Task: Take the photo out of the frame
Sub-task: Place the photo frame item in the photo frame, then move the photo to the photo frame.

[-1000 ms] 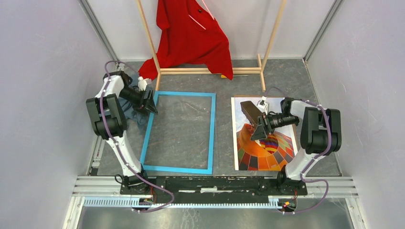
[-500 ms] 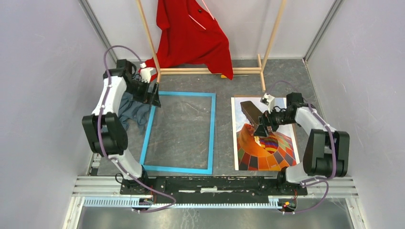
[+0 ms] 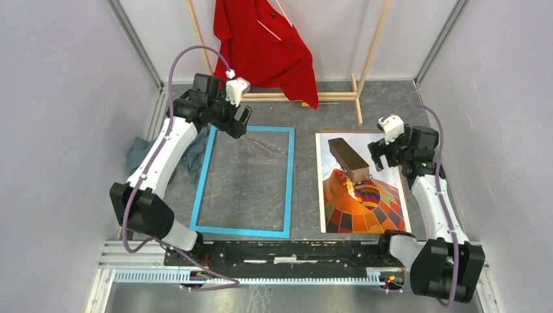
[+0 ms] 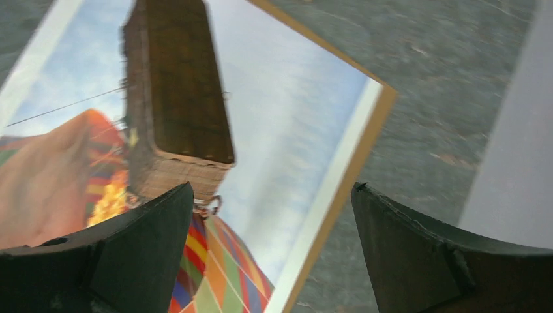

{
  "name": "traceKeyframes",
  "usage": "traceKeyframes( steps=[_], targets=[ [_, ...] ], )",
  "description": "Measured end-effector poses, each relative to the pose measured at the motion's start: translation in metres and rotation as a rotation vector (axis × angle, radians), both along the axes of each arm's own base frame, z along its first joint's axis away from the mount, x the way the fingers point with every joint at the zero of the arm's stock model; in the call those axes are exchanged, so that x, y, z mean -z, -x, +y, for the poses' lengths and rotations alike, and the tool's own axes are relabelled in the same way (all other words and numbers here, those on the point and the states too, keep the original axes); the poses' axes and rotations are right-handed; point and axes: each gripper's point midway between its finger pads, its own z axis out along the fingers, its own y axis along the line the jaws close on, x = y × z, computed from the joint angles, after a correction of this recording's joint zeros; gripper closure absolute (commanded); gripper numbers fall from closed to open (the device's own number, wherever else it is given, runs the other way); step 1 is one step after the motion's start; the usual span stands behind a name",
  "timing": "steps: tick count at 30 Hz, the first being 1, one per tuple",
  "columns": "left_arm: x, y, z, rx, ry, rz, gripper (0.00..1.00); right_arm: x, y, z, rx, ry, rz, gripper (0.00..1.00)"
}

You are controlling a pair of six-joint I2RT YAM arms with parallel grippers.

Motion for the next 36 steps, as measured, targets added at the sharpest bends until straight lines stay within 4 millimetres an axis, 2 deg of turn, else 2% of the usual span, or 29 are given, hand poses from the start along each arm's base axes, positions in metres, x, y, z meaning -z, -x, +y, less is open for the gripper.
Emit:
traceKeyframes(
  steps=[4,7,10,14,17,19,26,29,36],
  targets=[
    [-0.029,-0.007,-0.018,0.010,-0.003,-0.144,0.00,-0.004,-0.003,-0.029,0.137,0.013,-0.033,0.02],
    [-0.052,-0.009,-0.038,0.028,-0.012,-0.255,0.00,0.000,-0.001,-0.040,0.191,0.005,-0.013,0.02],
    [-0.065,-0.002,-0.076,0.093,-0.003,-0.329,0.00,-0.001,0.000,-0.039,0.198,-0.009,-0.012,0.02],
    [-0.062,0.008,-0.137,0.189,0.060,-0.313,0.00,-0.007,0.000,-0.030,0.170,-0.048,-0.031,0.02],
    [-0.047,0.007,-0.170,0.216,0.128,-0.251,0.00,-0.008,0.000,-0.022,0.136,-0.076,-0.037,0.02],
    [-0.029,0.005,-0.193,0.230,0.184,-0.181,0.00,-0.004,0.001,-0.019,0.121,-0.089,-0.024,0.02],
    [0.033,0.013,-0.251,0.248,0.345,0.083,0.00,0.025,0.005,-0.012,0.103,-0.126,0.066,0.02],
    [0.052,0.014,-0.264,0.219,0.381,0.162,0.00,0.028,0.005,-0.012,0.103,-0.130,0.077,0.02],
    [0.097,0.008,-0.279,0.096,0.399,0.300,0.00,0.033,0.004,-0.014,0.110,-0.132,0.091,0.02]
  ],
)
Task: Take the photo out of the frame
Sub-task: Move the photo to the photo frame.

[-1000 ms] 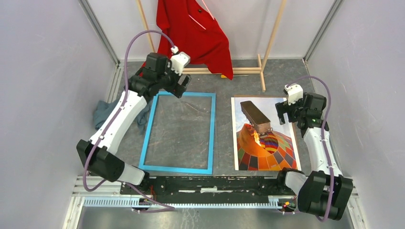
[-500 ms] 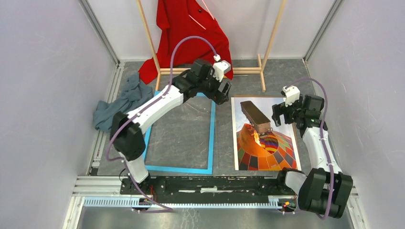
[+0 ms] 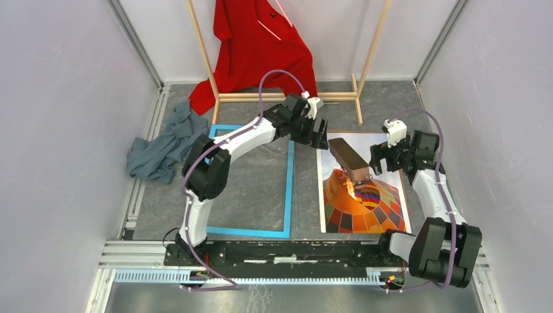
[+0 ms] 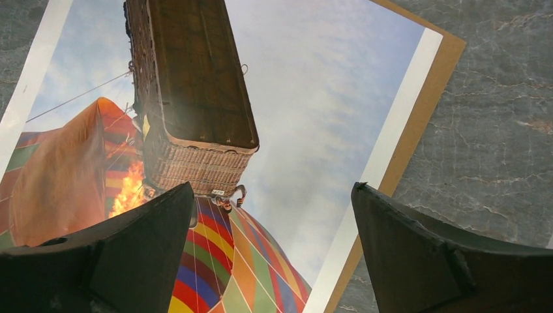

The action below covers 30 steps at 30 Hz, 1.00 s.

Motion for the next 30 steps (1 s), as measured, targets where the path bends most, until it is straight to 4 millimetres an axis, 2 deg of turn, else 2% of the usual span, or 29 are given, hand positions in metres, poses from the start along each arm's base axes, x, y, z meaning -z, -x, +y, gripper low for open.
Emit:
traceKeyframes(
  steps=[5,8,12,21,25,30],
  targets=[
    [0.031,-0.010,-0.014,-0.047,0.001,0.082,0.00,0.004,0.000,-0.001,0.001,-0.003,0.012,0.02],
    [0.054,-0.010,-0.014,-0.085,-0.016,0.141,0.00,0.004,0.000,-0.002,0.007,-0.003,0.012,0.02],
    [0.072,-0.009,-0.015,-0.132,-0.024,0.212,0.00,0.003,0.000,-0.003,0.011,-0.002,0.010,0.02],
    [0.071,-0.011,-0.033,-0.149,0.070,0.292,0.01,0.010,0.000,-0.009,0.032,0.014,0.033,0.02],
    [0.070,-0.006,-0.038,-0.145,0.111,0.329,0.02,0.028,0.003,-0.018,0.074,0.012,0.101,0.02],
    [0.069,-0.002,-0.042,-0.134,0.144,0.352,0.03,0.061,0.014,-0.035,0.155,-0.059,0.222,0.02]
  ],
)
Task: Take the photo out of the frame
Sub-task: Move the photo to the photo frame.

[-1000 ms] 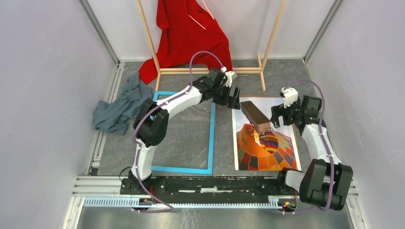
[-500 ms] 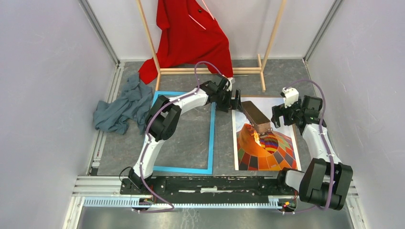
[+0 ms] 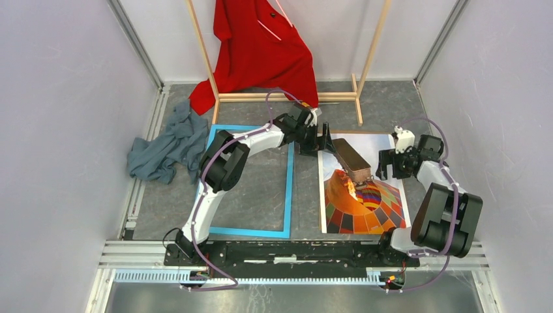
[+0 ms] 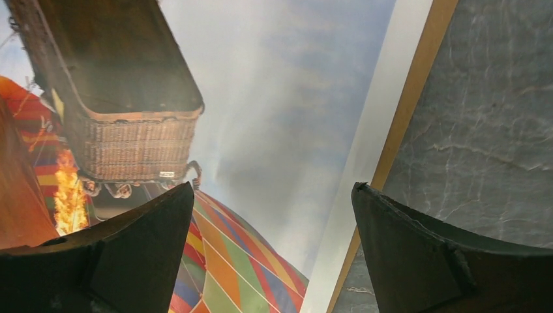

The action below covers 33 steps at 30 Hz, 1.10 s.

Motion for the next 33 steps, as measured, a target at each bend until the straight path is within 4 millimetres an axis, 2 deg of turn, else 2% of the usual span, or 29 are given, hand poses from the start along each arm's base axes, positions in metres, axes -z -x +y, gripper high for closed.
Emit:
traceKeyframes(
  steps=[3,9,15,33],
  targets=[
    [0.000,0.003,-0.001,0.010,0.012,0.008,0.03,0.009,0.005,-0.003,0.026,-0.034,0.035,0.02],
    [-0.001,0.004,-0.002,0.011,0.037,0.022,0.07,0.014,0.005,0.003,0.011,-0.071,0.051,0.02],
    [-0.001,0.004,-0.001,0.006,0.067,0.048,0.10,0.015,0.001,0.003,0.007,-0.094,0.053,0.02],
    [-0.005,0.005,0.001,0.002,0.125,0.108,0.10,0.014,-0.003,0.002,0.002,-0.102,0.048,0.02]
  ],
)
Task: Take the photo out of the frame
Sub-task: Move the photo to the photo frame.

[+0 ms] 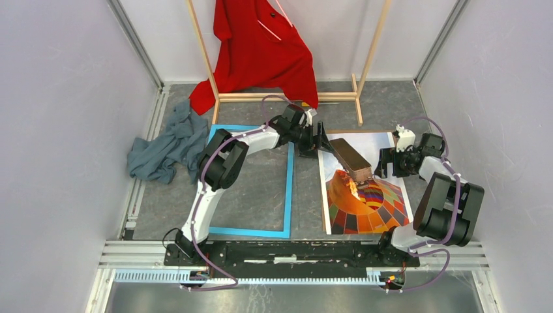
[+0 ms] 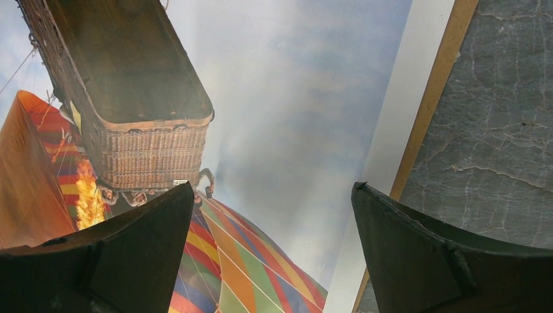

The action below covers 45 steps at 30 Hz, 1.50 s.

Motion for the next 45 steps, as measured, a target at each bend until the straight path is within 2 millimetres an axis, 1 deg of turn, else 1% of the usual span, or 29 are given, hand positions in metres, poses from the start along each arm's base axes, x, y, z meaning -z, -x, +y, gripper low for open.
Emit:
traceKeyframes(
  steps=[5,17,37,43,45],
  targets=[
    [-0.003,0.001,0.000,-0.005,0.003,0.009,0.10,0.000,-0.001,0.000,0.000,0.001,-0.002,0.02],
    [-0.018,0.002,0.001,-0.001,0.022,-0.006,0.09,0.000,-0.001,-0.001,0.000,0.003,-0.006,0.02],
    [-0.012,0.008,0.003,0.000,0.001,0.017,0.07,-0.001,-0.002,0.000,-0.002,0.001,-0.009,0.02],
    [-0.013,0.007,0.003,0.002,0.006,0.014,0.10,-0.001,-0.002,0.000,-0.002,0.000,-0.009,0.02],
    [-0.014,0.007,0.002,0.008,0.018,0.007,0.13,-0.001,-0.002,0.000,-0.002,0.000,-0.010,0.02]
  ],
)
